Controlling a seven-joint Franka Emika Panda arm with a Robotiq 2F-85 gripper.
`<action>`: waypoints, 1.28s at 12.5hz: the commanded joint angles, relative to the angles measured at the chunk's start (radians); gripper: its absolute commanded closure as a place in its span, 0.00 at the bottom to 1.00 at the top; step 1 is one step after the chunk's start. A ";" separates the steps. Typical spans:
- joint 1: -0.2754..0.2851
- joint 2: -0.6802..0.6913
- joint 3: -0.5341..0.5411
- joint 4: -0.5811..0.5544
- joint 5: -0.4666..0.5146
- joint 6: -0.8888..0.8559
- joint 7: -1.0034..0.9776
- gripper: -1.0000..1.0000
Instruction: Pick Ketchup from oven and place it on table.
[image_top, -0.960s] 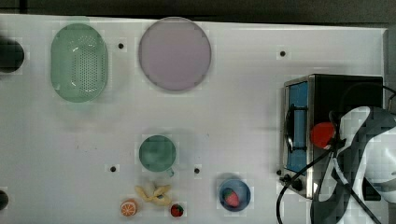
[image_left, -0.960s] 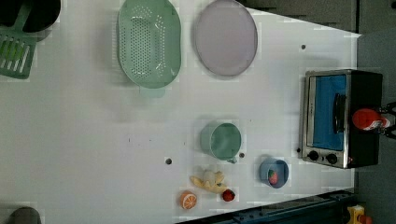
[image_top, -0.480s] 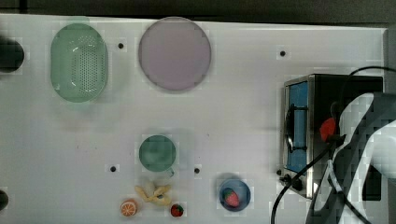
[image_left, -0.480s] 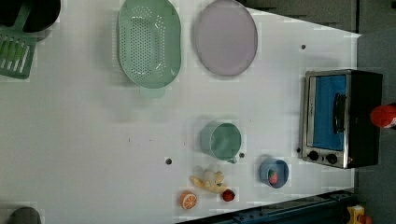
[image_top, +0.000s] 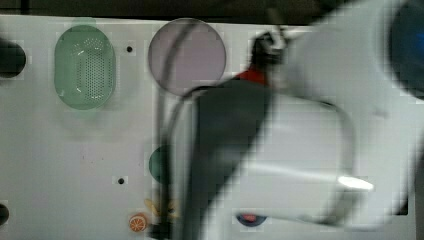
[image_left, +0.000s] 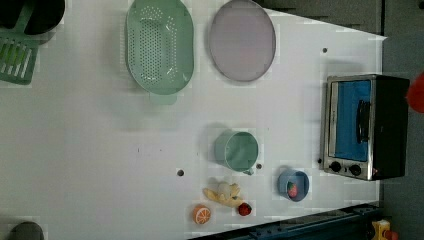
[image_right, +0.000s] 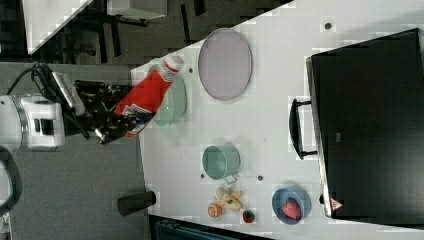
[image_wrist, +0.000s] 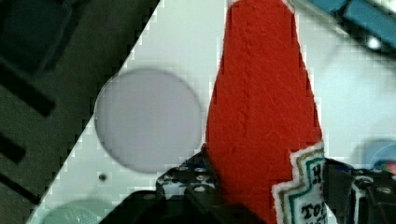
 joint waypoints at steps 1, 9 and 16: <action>-0.037 0.041 0.066 -0.056 0.011 -0.028 0.003 0.39; -0.036 0.088 0.146 -0.513 -0.061 0.393 0.003 0.39; -0.035 0.369 0.152 -0.627 -0.059 0.792 0.004 0.38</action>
